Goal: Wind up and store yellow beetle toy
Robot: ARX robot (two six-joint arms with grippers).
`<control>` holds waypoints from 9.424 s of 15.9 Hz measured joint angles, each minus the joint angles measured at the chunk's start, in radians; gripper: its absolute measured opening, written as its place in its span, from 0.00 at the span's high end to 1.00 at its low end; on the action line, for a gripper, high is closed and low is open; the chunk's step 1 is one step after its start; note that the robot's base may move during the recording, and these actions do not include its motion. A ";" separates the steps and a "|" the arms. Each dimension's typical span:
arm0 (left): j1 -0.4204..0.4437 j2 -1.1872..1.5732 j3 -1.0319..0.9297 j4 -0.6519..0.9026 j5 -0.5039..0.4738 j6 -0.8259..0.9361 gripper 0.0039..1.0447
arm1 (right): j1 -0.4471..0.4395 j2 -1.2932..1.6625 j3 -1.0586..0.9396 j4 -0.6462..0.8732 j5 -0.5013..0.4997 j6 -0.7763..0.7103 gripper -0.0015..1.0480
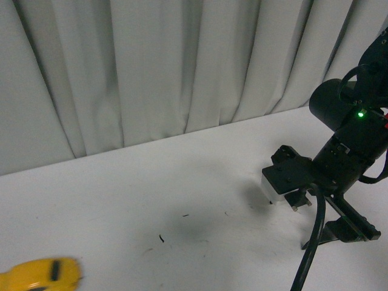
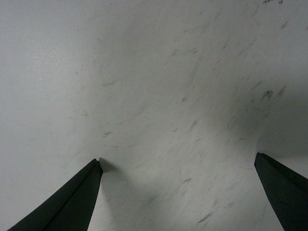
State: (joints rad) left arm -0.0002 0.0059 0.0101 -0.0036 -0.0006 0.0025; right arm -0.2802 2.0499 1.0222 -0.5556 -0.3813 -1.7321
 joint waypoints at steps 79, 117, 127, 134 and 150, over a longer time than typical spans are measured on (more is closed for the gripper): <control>0.000 0.000 0.000 0.000 0.000 0.000 0.06 | 0.280 -2.047 -1.011 0.552 0.381 1.717 0.06; 0.014 1.986 1.212 -0.539 0.112 1.505 0.06 | 0.280 -2.047 -1.011 0.552 0.381 1.718 0.06; 0.013 2.058 1.188 -0.454 0.063 1.516 0.39 | 0.280 -2.047 -1.011 0.552 0.381 1.718 0.06; 0.006 2.038 1.189 -0.525 0.174 1.459 0.63 | 0.280 -2.047 -1.011 0.552 0.381 1.718 0.06; 0.469 1.753 1.367 -0.431 0.383 0.687 0.64 | 0.280 -2.047 -1.011 0.552 0.382 1.718 0.06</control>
State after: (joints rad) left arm 0.4690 1.7592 1.3773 -0.4343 0.3828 0.6895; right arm -0.0002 0.0029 0.0109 -0.0040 0.0006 -0.0143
